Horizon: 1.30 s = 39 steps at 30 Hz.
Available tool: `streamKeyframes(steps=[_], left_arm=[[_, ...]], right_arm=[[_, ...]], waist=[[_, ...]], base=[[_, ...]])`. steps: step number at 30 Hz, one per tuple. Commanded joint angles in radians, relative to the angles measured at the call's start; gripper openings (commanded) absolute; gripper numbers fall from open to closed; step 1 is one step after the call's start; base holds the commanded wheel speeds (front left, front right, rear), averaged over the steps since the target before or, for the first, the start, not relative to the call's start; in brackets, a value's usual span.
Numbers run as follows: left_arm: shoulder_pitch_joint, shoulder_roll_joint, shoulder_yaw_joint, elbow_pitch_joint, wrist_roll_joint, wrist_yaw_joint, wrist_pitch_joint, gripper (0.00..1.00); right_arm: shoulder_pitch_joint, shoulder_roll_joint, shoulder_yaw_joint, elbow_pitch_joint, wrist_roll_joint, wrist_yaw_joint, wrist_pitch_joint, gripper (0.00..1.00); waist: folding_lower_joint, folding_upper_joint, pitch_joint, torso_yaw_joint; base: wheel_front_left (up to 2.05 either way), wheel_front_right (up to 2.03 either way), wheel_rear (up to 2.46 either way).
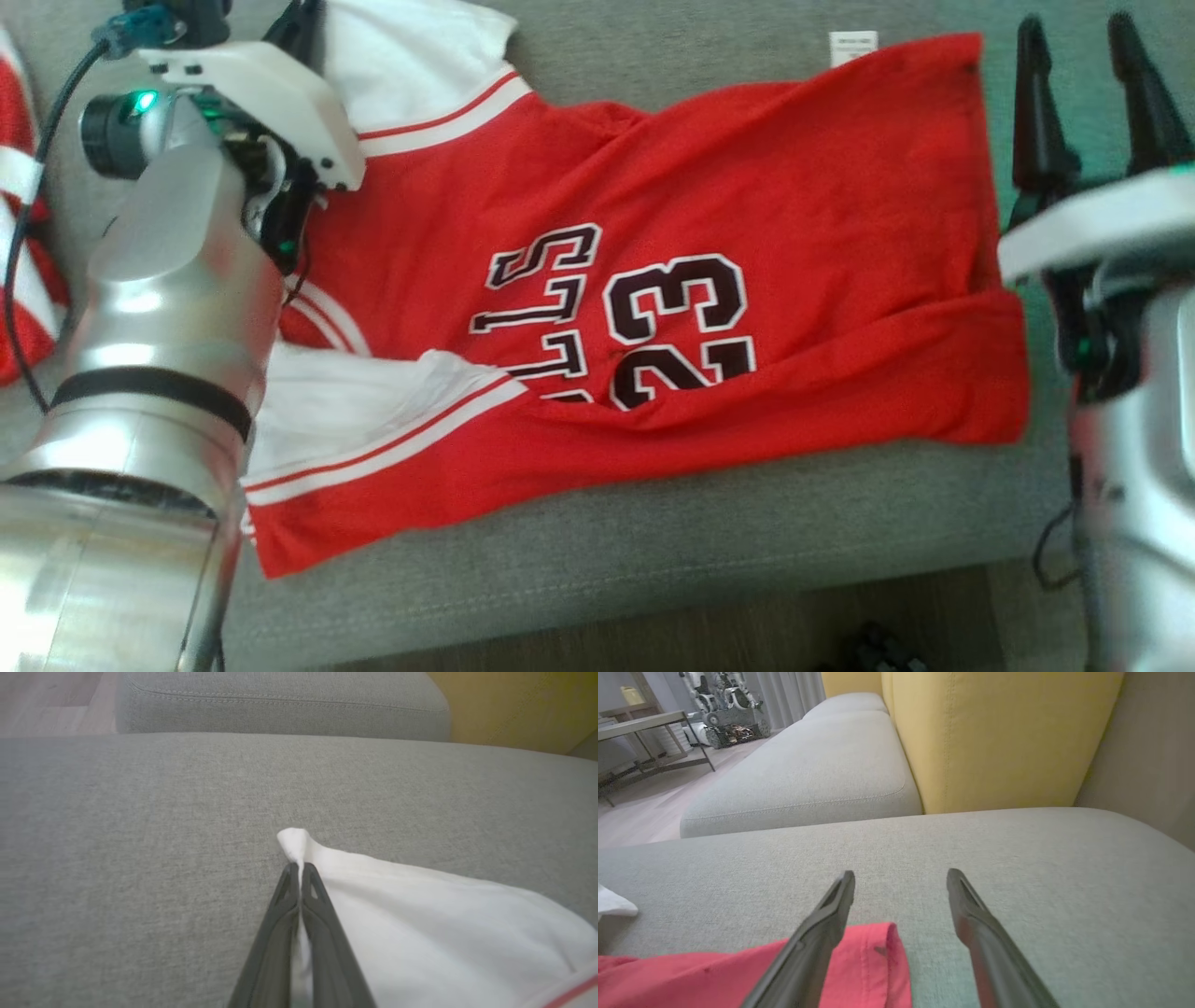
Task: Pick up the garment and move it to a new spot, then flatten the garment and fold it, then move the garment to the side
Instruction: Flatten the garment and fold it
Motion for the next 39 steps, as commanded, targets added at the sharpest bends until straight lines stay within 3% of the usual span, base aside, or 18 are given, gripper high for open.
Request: streamKeyframes(steps=[1, 7, 12, 13, 14, 15, 22, 30, 39], left_arm=[[-0.050, 0.025, 0.009, -0.017, -0.011, -0.005, -0.016, 0.00], [-0.068, -0.002, -0.017, -0.021, -0.035, -0.006, -0.041, 0.00], [-0.063, -0.005, -0.038, -0.032, -0.060, -0.006, -0.053, 0.00], [-0.061, -0.004, -0.041, -0.036, -0.067, -0.006, -0.056, 0.00], [-0.061, -0.001, -0.043, -0.040, -0.074, -0.006, -0.060, 0.00], [-0.060, 0.003, -0.044, -0.045, -0.081, -0.006, -0.063, 0.00], [-0.066, 0.037, -0.027, -0.096, -0.108, -0.006, -0.075, 0.00], [-0.006, 0.070, 0.051, -0.248, -0.097, 0.007, -0.076, 0.00], [0.274, 0.087, 0.145, -0.544, -0.053, 0.011, -0.076, 0.00]], right_arm=[[-0.047, -0.020, 0.031, 0.026, 0.024, -0.001, 0.021, 1.00], [-0.145, -0.072, 0.086, 0.264, 0.072, -0.001, 0.111, 1.00], [-0.184, -0.085, 0.120, 0.368, 0.119, -0.001, 0.157, 1.00], [-0.192, -0.090, 0.126, 0.388, 0.128, -0.001, 0.166, 0.90], [-0.200, -0.092, 0.129, 0.401, 0.141, -0.001, 0.168, 0.35], [-0.207, -0.094, 0.132, 0.411, 0.154, -0.001, 0.169, 0.00], [-0.255, -0.123, 0.140, 0.423, 0.192, -0.001, 0.085, 0.00], [-0.272, -0.132, 0.146, 0.455, 0.221, -0.001, -0.002, 0.00], [-0.161, -0.133, 0.196, 0.421, 0.273, -0.001, -0.065, 0.00]], waist=[[-0.0001, 0.0000, 0.006, 0.019], [-0.0001, 0.0000, 0.013, 0.055], [-0.0001, 0.0000, 0.007, 0.065], [-0.0001, 0.0000, 0.004, 0.067], [-0.0001, 0.0000, 0.000, 0.069], [-0.0001, 0.0000, -0.004, 0.071], [-0.0001, 0.0000, -0.036, 0.083], [-0.0001, 0.0000, -0.072, 0.094], [-0.0001, 0.0000, -0.135, 0.099]], base=[[0.00, 0.00, 0.00], [0.00, 0.00, 0.00], [0.00, 0.00, 0.00], [0.00, 0.00, 0.00], [0.00, 0.00, 0.00], [0.00, 0.00, 0.00], [0.00, 0.00, 0.00], [0.00, 0.00, 0.00], [0.00, 0.00, 0.00]])
